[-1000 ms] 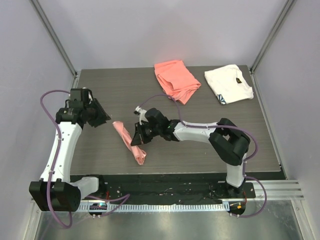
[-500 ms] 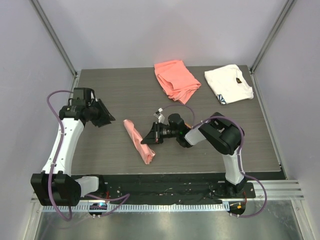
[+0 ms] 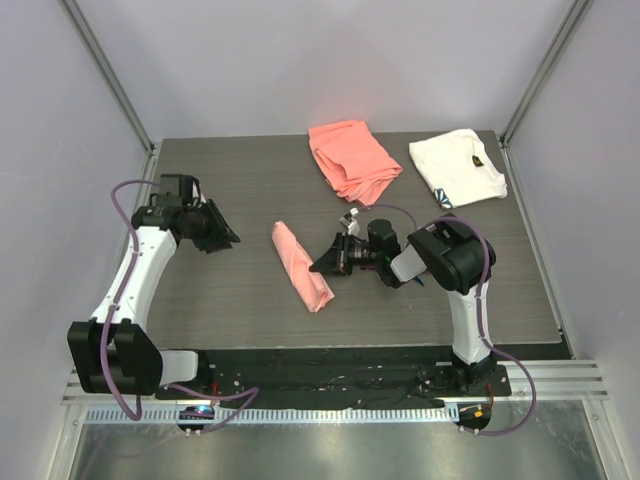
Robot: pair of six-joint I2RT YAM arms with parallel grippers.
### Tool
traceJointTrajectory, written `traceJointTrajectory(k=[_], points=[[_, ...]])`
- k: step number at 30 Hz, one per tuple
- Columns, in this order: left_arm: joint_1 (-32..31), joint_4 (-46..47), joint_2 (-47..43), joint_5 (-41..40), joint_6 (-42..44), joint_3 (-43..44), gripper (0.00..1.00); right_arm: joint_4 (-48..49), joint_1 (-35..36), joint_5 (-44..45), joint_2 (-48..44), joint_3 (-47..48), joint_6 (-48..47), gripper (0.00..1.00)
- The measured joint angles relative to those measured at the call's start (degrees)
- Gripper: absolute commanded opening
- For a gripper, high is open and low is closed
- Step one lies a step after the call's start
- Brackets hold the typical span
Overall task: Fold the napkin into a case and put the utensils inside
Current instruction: Turn over the smaller rectangle-folded napkin at the center of the board, then rotate the smaller rectangle-folded napkin at the center of the board.
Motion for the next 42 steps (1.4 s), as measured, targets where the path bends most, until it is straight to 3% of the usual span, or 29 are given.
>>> traceJointTrajectory(k=[6, 9, 13, 16, 21, 26, 27, 30, 36, 42], points=[[-3.5, 1.6, 2.2, 0.2, -0.3, -0.4, 0.32, -1.5, -3.7, -1.8, 1.4, -0.3, -2.1, 0.44], [-5.7, 2.6, 3.2, 0.0, -0.5, -0.6, 0.31, -10.0, -5.6, -2.3, -0.2, 0.4, -7.8, 0.53], [-9.9, 4.8, 5.5, -0.3, -2.1, -1.2, 0.3, -39.2, -6.1, 6.6, -7.6, 11.7, -26.3, 0.6], [-12.4, 7.4, 7.7, 0.1, -3.6, -1.7, 0.22, -55.9, -5.5, 16.5, -12.7, 19.9, -36.5, 0.61], [-13.7, 12.9, 16.8, 4.3, -5.7, 1.1, 0.11, -69.7, -0.2, 26.0, -22.5, 22.7, -43.1, 0.55], [-14.0, 17.2, 28.0, 7.1, -7.7, 5.9, 0.09, -72.4, 8.7, 27.7, -26.4, 17.9, -42.9, 0.33], [-14.0, 17.7, 29.6, 7.3, -7.9, 6.6, 0.08, -72.2, 9.8, 27.4, -26.8, 16.2, -42.3, 0.25], [-14.0, 18.7, 33.6, 7.5, -8.5, 9.1, 0.08, -71.3, 10.4, 26.3, -27.6, 11.1, -40.7, 0.16], [-14.0, 20.4, 38.5, 6.9, -9.2, 11.7, 0.07, -68.5, 9.6, 25.4, -27.6, 4.7, -39.5, 0.11], [-14.0, 21.2, 41.8, 5.4, -10.2, 12.7, 0.07, -66.3, 8.9, 28.2, -23.7, 4.2, -42.5, 0.11]])
